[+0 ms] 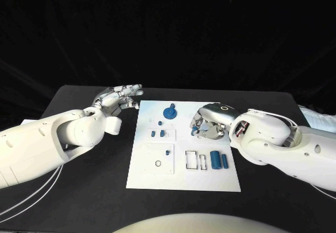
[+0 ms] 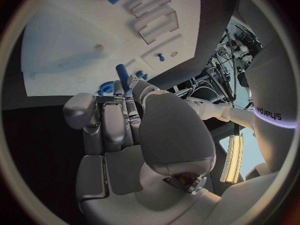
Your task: Assemble the parts on the task board
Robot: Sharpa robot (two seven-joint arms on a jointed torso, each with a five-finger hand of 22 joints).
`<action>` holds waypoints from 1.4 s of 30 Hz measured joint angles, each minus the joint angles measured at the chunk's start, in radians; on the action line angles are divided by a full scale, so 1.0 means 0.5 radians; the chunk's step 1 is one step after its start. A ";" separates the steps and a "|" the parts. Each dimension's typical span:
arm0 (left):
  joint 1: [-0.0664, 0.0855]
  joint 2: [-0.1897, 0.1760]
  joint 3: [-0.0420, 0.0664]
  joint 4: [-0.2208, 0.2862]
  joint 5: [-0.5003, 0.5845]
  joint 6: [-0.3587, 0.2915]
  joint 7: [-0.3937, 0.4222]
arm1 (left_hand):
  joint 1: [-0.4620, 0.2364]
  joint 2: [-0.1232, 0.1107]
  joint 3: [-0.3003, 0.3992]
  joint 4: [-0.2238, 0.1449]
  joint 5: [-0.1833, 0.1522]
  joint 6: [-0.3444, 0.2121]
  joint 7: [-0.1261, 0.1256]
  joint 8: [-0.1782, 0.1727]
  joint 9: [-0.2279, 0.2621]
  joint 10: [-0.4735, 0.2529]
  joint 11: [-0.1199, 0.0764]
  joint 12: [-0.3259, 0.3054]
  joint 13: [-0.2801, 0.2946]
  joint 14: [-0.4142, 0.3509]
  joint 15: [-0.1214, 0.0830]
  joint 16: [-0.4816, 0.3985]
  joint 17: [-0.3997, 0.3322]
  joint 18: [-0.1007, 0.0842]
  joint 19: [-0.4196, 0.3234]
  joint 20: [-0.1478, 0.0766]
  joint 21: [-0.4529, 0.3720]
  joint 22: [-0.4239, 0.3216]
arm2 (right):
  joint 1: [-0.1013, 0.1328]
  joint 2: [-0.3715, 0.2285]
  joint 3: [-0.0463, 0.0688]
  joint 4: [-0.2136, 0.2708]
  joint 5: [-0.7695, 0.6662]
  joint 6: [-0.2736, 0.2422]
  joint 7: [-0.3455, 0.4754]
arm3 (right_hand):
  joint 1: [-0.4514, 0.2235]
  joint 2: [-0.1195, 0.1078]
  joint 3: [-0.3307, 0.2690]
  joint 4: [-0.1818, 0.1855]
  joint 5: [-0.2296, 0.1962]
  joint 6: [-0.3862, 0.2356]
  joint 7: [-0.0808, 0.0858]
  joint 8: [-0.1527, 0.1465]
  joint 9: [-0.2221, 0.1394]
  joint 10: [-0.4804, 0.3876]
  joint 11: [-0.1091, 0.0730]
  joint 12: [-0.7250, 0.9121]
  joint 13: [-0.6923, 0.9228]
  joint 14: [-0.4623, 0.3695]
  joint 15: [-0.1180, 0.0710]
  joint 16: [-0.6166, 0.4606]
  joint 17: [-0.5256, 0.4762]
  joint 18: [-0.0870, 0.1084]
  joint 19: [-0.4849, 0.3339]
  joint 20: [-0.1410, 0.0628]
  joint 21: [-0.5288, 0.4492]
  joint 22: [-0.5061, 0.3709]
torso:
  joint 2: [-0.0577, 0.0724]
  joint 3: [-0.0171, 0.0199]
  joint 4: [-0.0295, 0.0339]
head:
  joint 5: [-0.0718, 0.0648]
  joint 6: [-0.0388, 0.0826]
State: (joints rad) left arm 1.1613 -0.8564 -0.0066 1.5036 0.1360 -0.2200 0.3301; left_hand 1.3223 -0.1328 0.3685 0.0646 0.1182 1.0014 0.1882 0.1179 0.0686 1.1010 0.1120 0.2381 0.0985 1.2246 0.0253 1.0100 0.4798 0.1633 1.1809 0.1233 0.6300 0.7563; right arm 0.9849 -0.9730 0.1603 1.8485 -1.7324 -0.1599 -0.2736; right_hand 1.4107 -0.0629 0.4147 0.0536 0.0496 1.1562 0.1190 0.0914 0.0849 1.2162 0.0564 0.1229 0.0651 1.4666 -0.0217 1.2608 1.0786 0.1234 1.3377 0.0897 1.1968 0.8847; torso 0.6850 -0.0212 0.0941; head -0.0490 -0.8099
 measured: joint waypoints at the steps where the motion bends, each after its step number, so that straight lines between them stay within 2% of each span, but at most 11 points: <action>1: 0.000 0.000 0.000 0.000 0.000 0.000 0.000 | 0.000 0.000 0.000 0.000 0.000 0.000 0.000 0.000 0.000 0.000 0.000 0.000 0.000 0.000 0.000 0.000 0.000 0.000 0.000 0.000 0.000 0.000 | 0.000 0.001 0.002 0.021 0.019 -0.008 0.000 | 0.000 0.000 0.000 0.000 0.002 0.000 0.000 0.000 0.000 0.000 0.000 0.000 0.000 0.000 0.000 0.000 0.000 0.000 0.000 0.000 0.000 0.000 | 0.000 -0.0002 0.000 | 0.001 -0.002; 6: -0.001 0.004 0.000 -0.002 -0.002 0.002 -0.001 | 0.000 0.000 0.000 0.000 0.000 0.000 0.000 0.000 0.000 0.000 0.000 0.000 0.002 0.000 0.000 0.000 0.000 0.000 0.000 0.000 0.000 0.000 | -0.004 0.068 0.005 0.081 0.118 -0.040 0.001 | 0.000 0.000 0.021 -0.005 0.002 0.000 0.000 -0.001 -0.001 0.000 0.000 0.000 -0.001 0.000 0.000 0.000 -0.002 0.000 0.000 0.000 0.000 0.000 | -0.002 -0.0010 0.001 | 0.010 -0.006; 11: -0.003 0.011 0.000 -0.006 -0.003 0.005 -0.002 | 0.000 0.000 0.000 0.000 0.000 0.000 0.000 0.000 0.000 0.000 0.000 0.000 0.002 0.000 0.000 0.000 0.000 0.000 0.000 0.000 0.000 0.000 | -0.043 0.170 -0.005 0.094 0.173 -0.054 0.014 | 0.000 0.000 0.024 -0.007 0.002 0.000 0.000 -0.003 -0.004 0.000 0.000 -0.010 -0.002 0.000 0.000 0.000 -0.004 0.000 0.000 0.000 0.000 0.000 | -0.003 -0.0023 0.004 | 0.020 -0.007; 18: -0.004 0.017 0.000 -0.023 -0.003 0.008 -0.002 | 0.000 0.000 0.000 0.000 0.000 0.000 0.000 0.000 0.000 0.000 0.000 0.000 0.001 0.000 0.000 0.000 0.000 0.000 0.000 0.000 0.000 0.000 | -0.116 0.338 -0.056 0.049 0.189 -0.058 0.064 | 0.000 0.000 0.042 -0.025 0.015 -0.015 0.014 -0.008 -0.004 -0.004 0.004 -0.034 -0.003 0.000 0.000 0.000 -0.007 0.000 0.000 0.000 0.000 -0.006 | -0.002 -0.0036 0.005 | 0.039 -0.009; 26: -0.004 0.032 0.000 -0.055 -0.005 0.012 -0.002 | 0.000 0.000 0.000 0.000 0.000 0.000 0.000 0.000 0.000 0.000 0.000 0.000 0.001 0.000 0.000 0.000 0.000 0.000 0.000 0.000 0.000 0.000 | -0.154 0.444 -0.104 -0.036 0.152 -0.053 0.132 | 0.001 -0.001 0.058 -0.041 0.032 -0.019 0.017 -0.015 -0.004 -0.008 0.008 -0.047 -0.002 0.000 0.000 0.000 -0.007 0.000 0.000 0.000 0.000 -0.006 | 0.000 -0.0035 0.002 | 0.048 -0.016; 34: -0.005 0.037 0.000 -0.073 -0.007 0.016 -0.002 | 0.000 0.000 -0.008 -0.008 0.000 0.000 0.000 0.000 0.000 -0.015 0.001 0.011 0.003 -0.003 0.003 0.000 -0.005 0.000 0.000 0.000 -0.013 -0.005 | -0.190 0.487 -0.117 -0.094 0.108 -0.034 0.169 | 0.000 -0.001 0.061 -0.040 0.033 -0.022 0.020 -0.019 -0.005 -0.012 0.012 -0.047 0.000 0.000 0.000 0.000 -0.008 0.000 0.000 0.000 0.000 -0.006 | 0.002 -0.0036 0.000 | 0.055 -0.023; 42: -0.005 0.037 0.000 -0.075 -0.009 0.018 -0.001 | 0.000 0.000 -0.008 -0.008 0.000 0.000 0.000 0.000 0.000 -0.015 0.001 0.011 0.003 -0.004 0.004 0.000 -0.005 0.000 0.000 0.000 -0.013 -0.005 | -0.194 0.492 -0.118 -0.120 0.066 0.006 0.174 | 0.000 -0.001 0.071 -0.043 0.032 -0.028 0.020 -0.026 -0.008 -0.015 0.015 -0.055 -0.001 0.000 0.000 0.000 -0.010 0.000 0.000 0.000 0.000 -0.006 | 0.002 -0.0025 0.000 | 0.059 -0.030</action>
State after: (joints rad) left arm 1.1589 -0.8380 -0.0067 1.4661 0.1312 -0.2109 0.3294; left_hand 1.3223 -0.1328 0.3643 0.0604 0.1182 1.0013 0.1881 0.1179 0.0686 1.0933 0.1124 0.2439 0.0998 1.2228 0.0270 1.0099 0.4775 0.1634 1.1809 0.1234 0.6234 0.7539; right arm 0.8877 -0.7272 0.1012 1.7887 -1.6997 -0.1570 -0.1866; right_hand 1.4109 -0.0633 0.4502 0.0319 0.0659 1.1423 0.1289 0.0785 0.0808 1.2087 0.0640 0.0956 0.0648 1.4666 -0.0215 1.2608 1.0739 0.1234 1.3375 0.0897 1.1968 0.8817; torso 0.6858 -0.0224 0.0939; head -0.0196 -0.8248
